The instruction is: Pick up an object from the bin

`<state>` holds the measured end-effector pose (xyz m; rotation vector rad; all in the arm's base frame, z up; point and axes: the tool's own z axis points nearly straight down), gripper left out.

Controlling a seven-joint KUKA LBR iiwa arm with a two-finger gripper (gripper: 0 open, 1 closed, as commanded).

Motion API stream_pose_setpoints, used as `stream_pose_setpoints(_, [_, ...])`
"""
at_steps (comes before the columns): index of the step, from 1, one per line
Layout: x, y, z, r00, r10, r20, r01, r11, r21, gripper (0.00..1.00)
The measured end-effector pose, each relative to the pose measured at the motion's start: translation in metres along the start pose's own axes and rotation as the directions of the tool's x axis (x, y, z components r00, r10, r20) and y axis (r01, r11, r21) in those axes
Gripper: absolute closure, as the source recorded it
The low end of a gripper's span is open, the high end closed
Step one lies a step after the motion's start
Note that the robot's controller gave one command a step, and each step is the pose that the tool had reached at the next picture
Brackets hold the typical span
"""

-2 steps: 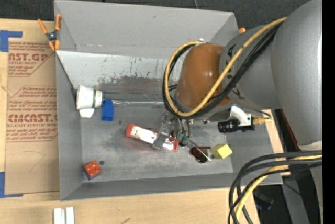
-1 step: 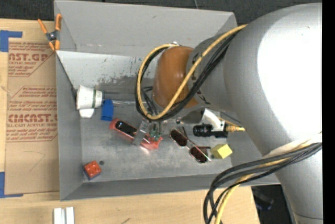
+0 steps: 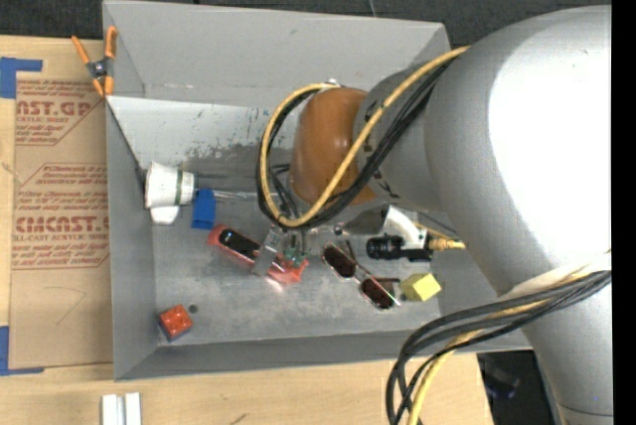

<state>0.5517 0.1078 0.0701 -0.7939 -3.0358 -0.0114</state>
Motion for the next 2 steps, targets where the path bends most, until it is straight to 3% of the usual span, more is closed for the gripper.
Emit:
stream_pose_setpoints(1, [0.0, 0.0, 0.0, 1.0, 0.0, 0.0, 0.0, 1.0, 0.0, 1.0])
stream_pose_setpoints(2, [0.011, 0.061, 0.0, 0.991, -0.13, 0.002, 0.13, 0.991, -0.003, 1.0])
